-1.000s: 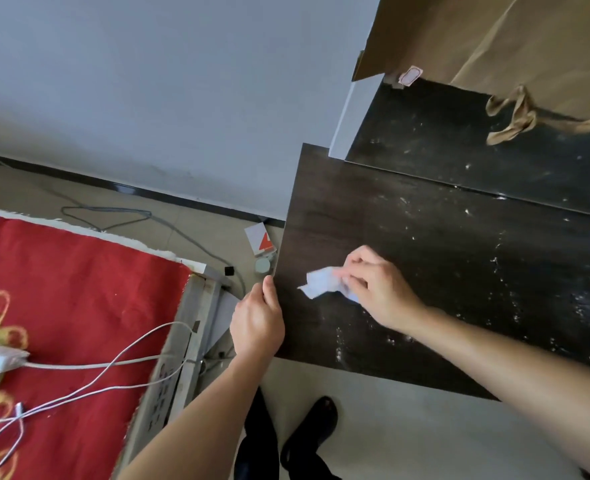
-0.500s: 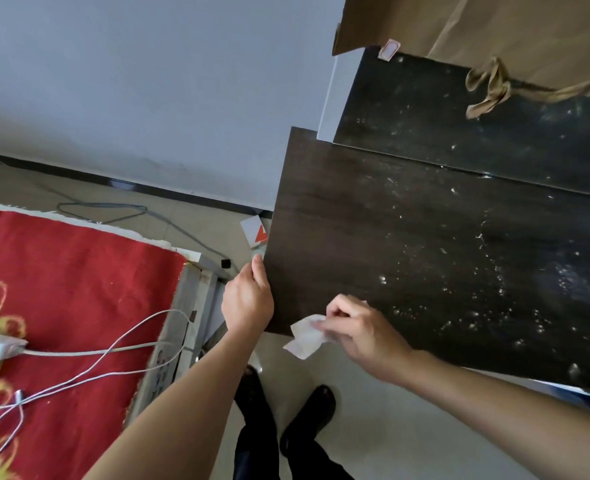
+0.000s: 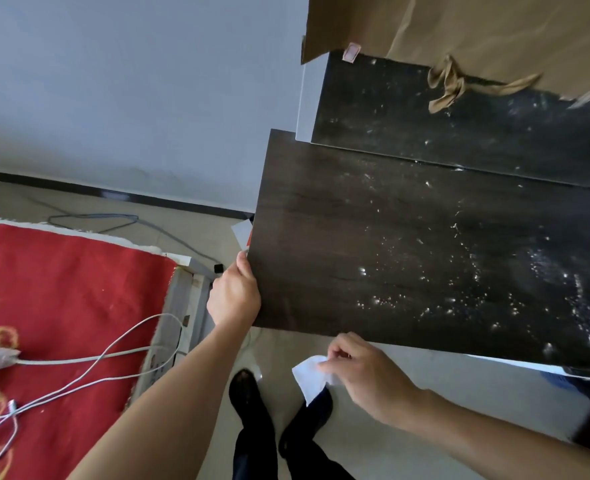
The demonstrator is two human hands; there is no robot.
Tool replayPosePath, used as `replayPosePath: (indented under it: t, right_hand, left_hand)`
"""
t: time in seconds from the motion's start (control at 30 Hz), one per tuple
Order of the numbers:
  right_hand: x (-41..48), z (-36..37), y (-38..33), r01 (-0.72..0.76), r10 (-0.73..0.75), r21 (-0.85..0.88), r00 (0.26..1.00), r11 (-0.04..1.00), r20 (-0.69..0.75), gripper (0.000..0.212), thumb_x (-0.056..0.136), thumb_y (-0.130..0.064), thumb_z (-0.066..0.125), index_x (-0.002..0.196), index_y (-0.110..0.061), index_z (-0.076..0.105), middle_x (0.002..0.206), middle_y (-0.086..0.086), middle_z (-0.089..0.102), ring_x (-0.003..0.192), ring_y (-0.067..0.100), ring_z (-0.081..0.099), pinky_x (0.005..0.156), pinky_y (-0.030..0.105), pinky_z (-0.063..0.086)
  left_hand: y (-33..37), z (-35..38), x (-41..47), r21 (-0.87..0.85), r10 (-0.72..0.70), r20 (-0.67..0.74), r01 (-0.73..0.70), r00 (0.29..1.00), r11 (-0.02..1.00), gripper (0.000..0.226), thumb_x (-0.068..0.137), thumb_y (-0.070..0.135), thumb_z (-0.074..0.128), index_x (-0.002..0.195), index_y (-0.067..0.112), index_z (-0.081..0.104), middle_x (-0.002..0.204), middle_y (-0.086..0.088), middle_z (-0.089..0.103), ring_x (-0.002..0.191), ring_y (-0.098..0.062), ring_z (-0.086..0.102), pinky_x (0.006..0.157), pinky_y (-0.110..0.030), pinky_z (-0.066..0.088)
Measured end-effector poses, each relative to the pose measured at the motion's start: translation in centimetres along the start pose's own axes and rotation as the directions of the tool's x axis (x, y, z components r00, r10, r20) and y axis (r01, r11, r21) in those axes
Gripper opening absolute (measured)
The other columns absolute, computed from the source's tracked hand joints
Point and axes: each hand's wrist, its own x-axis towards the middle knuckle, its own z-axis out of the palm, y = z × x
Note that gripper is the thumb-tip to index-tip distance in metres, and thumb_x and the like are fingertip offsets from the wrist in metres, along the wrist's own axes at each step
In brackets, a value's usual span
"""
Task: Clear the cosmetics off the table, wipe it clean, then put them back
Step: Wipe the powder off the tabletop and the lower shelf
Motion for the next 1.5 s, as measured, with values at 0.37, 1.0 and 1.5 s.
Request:
replayPosePath:
  t: [0.37, 1.0, 1.5]
  right_hand:
    - [21.2, -14.9, 13.7, -0.58, 0.554, 0.202, 0.53, 0.789, -0.643, 0.026, 0.092, -0.008, 0.051, 0.11, -0.003, 0.069, 0.119, 0.016, 0.059, 0.106, 0.028, 0.058, 0.083, 0.023, 0.043]
    - [19.5, -12.3, 12.9, -0.391, 0.37, 0.044, 0.823, 0.92, -0.431, 0.02, 0.084, -0.005, 0.056, 0.096, -0.009, 0.071, 0.095, 0.013, 0.056, 0.081, 0.028, 0.057, 0.068, 0.027, 0.039]
    - [14.7, -10.9, 11.7, -0.326, 0.244, -0.127, 0.869, 0.937, -0.43, 0.014, 0.085, -0.009, 0.062, 0.09, -0.01, 0.075, 0.089, 0.005, 0.064, 0.084, 0.026, 0.056, 0.071, 0.034, 0.044]
  left_hand:
    - [1.0, 1.7, -0.2, 0.038, -0.069, -0.153, 0.076, 0.986, 0.996, 0.058, 0.102, 0.038, 0.012, 0.111, 0.01, 0.062, 0.11, -0.015, 0.065, 0.102, -0.036, 0.058, 0.086, -0.042, 0.041]
    - [1.4, 2.0, 0.0, 0.076, -0.111, -0.153, 0.123, 0.982, 0.989, 0.054, 0.102, 0.039, 0.015, 0.108, 0.014, 0.062, 0.107, -0.011, 0.066, 0.1, -0.034, 0.059, 0.083, -0.04, 0.041]
    - [1.4, 1.9, 0.0, 0.079, -0.098, -0.148, 0.111, 0.984, 0.991, 0.055, 0.102, 0.038, 0.015, 0.108, 0.011, 0.062, 0.107, -0.013, 0.065, 0.101, -0.036, 0.058, 0.085, -0.041, 0.04]
